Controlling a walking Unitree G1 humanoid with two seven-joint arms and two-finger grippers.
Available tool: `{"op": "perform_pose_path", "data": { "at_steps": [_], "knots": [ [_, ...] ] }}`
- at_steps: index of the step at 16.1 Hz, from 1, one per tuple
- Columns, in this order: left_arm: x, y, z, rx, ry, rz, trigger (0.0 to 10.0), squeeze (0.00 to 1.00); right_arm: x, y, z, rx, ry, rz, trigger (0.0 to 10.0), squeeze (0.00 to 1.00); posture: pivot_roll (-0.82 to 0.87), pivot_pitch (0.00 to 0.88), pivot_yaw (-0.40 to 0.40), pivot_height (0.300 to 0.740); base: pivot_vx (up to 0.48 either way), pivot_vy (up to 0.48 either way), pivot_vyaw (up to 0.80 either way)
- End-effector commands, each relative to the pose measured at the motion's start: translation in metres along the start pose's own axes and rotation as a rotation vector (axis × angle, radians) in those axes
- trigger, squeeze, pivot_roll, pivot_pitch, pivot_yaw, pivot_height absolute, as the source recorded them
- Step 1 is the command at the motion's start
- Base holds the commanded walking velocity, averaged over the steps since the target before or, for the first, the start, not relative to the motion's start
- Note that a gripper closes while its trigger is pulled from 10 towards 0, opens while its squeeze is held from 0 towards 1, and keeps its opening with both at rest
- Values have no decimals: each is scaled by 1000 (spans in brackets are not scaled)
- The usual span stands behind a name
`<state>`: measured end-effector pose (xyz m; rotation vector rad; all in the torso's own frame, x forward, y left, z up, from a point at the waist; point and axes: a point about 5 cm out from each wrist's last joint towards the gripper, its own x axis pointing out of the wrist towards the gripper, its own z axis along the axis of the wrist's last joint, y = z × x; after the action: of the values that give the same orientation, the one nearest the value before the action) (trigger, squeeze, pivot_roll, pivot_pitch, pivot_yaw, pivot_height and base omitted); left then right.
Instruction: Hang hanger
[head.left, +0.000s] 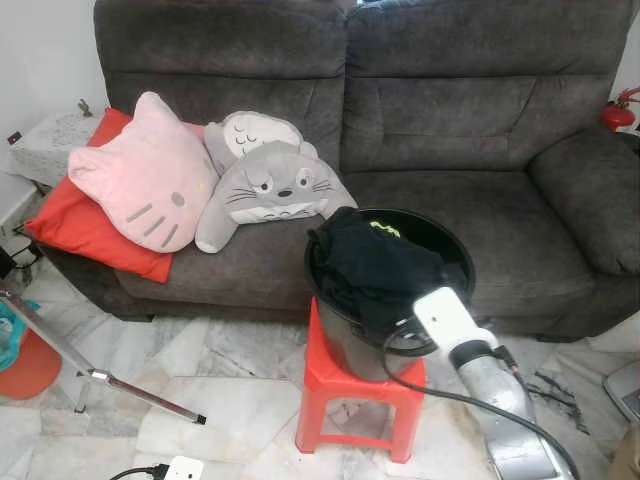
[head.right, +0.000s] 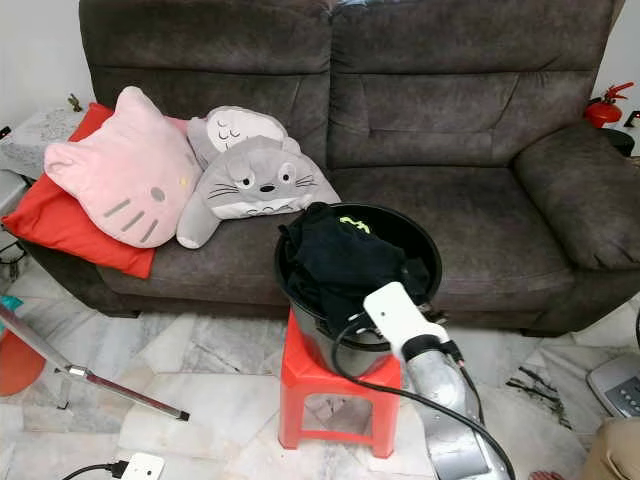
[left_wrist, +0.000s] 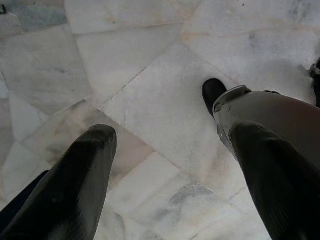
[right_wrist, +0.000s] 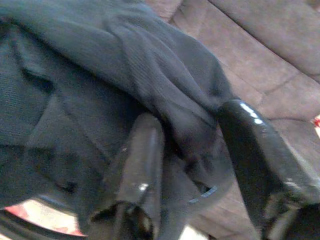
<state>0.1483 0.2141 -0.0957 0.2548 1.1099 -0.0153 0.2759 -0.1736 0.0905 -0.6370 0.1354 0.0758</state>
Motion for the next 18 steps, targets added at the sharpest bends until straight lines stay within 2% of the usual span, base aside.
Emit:
{"op": "perform_pose_path", "data": {
  "at_steps": [1, 3, 6, 10, 13, 14, 16, 18],
  "knots": [
    [-1, 3, -7, 14, 24, 11, 10000, 0, -3, -8, -4, 13, 21, -57, 0, 0, -181, 0, 35, 740, 0, 0, 0],
    [-1, 3, -7, 16, 24, 12, 10000, 0, -6, -18, -8, 60, 42, -133, 0, 0, -182, 0, 34, 740, 0, 0, 0],
    [-1, 3, -8, 21, 25, 12, 10000, 0, -11, -23, -14, 102, 56, -175, 0, 0, -188, 0, 38, 740, 0, 0, 0],
    [-1, 3, -8, 25, 26, 13, 10000, 0, -9, -17, -5, 105, 1, -119, 0, 0, -184, 0, 33, 740, 0, 0, 0],
    [-1, 3, -8, 22, 27, 14, 10000, 0, -9, -15, -4, 104, 3, -115, 0, 0, -186, 0, 35, 740, 0, 0, 0],
    [-1, 3, -8, 23, 26, 15, 10000, 0, -9, -15, 8, 100, -63, -95, 10000, 0, -187, 0, 35, 740, 0, 0, 0],
    [-1, 3, -7, 21, 24, 15, 10000, 0, -6, -17, 34, 107, -193, -72, 10000, 0, -185, 0, 33, 740, 0, 0, 0],
    [-1, 3, -7, 16, 21, 17, 10000, 0, -3, -18, 50, 108, -259, -58, 10000, 0, -184, 0, 33, 740, 0, 0, 0]
  ]
}}
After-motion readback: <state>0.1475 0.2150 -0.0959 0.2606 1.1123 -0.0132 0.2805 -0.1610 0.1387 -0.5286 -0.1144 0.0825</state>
